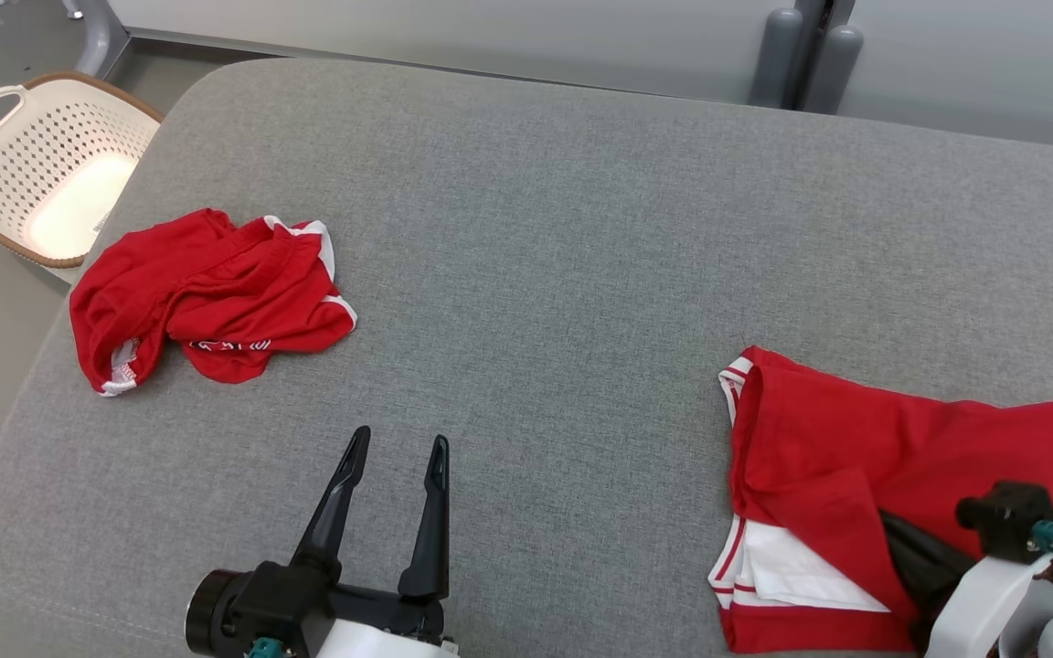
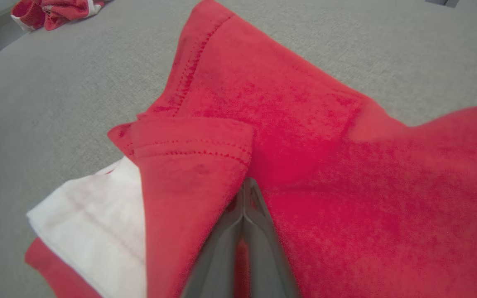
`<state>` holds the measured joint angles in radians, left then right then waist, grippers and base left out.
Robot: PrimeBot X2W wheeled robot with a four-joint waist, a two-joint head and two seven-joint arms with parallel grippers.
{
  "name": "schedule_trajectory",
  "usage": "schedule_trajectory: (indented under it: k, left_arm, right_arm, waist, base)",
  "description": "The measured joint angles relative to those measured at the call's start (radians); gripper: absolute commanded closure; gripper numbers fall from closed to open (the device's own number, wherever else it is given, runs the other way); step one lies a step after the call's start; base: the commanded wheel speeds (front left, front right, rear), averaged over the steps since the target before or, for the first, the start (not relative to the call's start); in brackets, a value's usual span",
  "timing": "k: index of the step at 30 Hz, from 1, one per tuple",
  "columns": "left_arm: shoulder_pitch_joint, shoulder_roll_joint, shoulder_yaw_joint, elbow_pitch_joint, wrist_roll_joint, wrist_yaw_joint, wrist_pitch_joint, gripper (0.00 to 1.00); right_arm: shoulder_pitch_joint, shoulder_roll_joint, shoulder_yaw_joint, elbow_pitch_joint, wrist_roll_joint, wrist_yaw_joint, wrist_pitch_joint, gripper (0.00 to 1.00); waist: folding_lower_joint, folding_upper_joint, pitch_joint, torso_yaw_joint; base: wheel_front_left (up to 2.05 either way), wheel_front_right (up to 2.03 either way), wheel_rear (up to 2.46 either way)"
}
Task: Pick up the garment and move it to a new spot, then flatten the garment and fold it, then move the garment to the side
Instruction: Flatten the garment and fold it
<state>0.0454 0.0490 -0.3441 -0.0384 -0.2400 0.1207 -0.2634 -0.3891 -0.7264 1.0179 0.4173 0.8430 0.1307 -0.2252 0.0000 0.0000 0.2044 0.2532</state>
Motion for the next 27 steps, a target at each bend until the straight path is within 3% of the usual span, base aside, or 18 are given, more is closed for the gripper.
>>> schedule_trajectory:
  k: [8,15,18,27]
  left_arm:
    - [-0.011,0.0,-0.006,-0.006,-0.005,0.008,0.0,0.0]
    - [-0.009,0.0,-0.001,-0.016,-0.005,0.011,0.0,0.0]
    - [-0.007,0.0,0.005,-0.019,-0.003,0.011,0.0,0.0]
    - [0.008,0.0,0.039,-0.019,0.02,-0.004,0.0,0.0]
  right_arm:
    - [-0.007,-0.037,0.165,-0.132,0.06,0.0,-0.027,1.0]
    - [-0.004,0.037,0.204,-0.203,0.042,0.0,-0.033,1.0]
    - [-0.001,0.061,0.129,-0.206,0.021,0.0,-0.035,1.0]
    - [0.079,0.132,-0.277,-0.065,-0.12,0.0,-0.038,1.0]
  waist:
    - [0.0,0.0,0.004,0.01]
    - [0.0,0.0,-0.002,-0.004]
    - [0.0,0.0,-0.005,-0.02]
    - [0.0,0.0,-0.028,-0.107]
  base:
    - [0.0,0.0,0.0]
    - [0.0,0.0,0.0]
    - [0.0,0.0,0.0]
    - [0.0,0.0,0.0]
